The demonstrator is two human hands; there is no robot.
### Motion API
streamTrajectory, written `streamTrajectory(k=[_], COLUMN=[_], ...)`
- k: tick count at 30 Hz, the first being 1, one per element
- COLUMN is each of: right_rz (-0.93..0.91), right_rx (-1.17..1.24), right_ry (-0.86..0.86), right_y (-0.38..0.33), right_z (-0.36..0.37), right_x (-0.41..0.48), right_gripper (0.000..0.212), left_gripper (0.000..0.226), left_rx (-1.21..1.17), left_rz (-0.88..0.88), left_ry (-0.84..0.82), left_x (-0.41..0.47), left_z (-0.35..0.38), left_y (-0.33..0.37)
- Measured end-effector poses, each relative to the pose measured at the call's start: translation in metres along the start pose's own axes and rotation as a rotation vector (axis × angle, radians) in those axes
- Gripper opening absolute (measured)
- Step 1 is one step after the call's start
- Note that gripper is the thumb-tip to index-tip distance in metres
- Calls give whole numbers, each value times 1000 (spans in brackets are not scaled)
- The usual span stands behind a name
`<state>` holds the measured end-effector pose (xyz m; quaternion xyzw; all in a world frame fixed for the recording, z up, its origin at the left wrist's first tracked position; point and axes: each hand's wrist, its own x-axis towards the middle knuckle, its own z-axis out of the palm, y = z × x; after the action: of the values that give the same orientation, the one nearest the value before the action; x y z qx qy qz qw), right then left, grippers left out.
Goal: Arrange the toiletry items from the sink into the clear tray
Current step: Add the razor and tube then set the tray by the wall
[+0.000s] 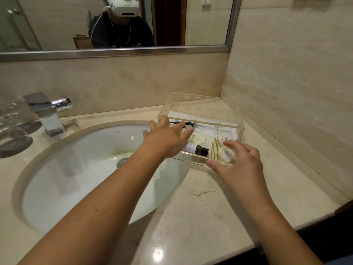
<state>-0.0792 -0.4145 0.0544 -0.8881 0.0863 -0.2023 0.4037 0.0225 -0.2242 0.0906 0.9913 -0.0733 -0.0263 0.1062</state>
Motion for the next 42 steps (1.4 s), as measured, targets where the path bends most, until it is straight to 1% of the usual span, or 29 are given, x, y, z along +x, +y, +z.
streamTrajectory(k=[6,10,13,15,18,20,24,27,31,35,38,40,42], right_rz=[7,12,16,18,20,22,26,18,-64,-65,-188,-298,-370], right_rx=[2,-9,-20,-17,-14,-19,-42,-29,-135,-182,-337,-398,-444], right_ry=[-27,-29,-15,-14,-12,-14,-13,0,8,7,22,-36,-132], right_y=[-4,-3,-3,-2,-1,0,1,1,-2,-4,-7,-12,-18], right_z=[-8,-7,-5,-5,-5,-5,-4,-2,4,5,8,13,18], right_x=[10,12,15,17,20,23,28,31,31,37,38,38,41], right_gripper=[67,69,73,74,75,74,73,68,53,45,45,49,50], left_gripper=[68,69,65,63,65,66,58,62,57,52,51,51,53], left_rx=[31,35,-15,-115,-281,-282,-282,-243,-39,27,42,53,26], left_rz=[-11,3,50,93,157,191,249,248,340,364,358,383,404], left_ry=[-24,2,55,89,103,126,162,211,245,209,212,247,238], left_x=[6,10,4,-1,-8,-11,-13,-10,-6,0,2,3,4], left_z=[1,2,3,2,1,2,10,15,16,16,16,16,17], left_y=[4,1,-8,-18,-38,-49,-60,-59,-50,-44,-39,-33,-29])
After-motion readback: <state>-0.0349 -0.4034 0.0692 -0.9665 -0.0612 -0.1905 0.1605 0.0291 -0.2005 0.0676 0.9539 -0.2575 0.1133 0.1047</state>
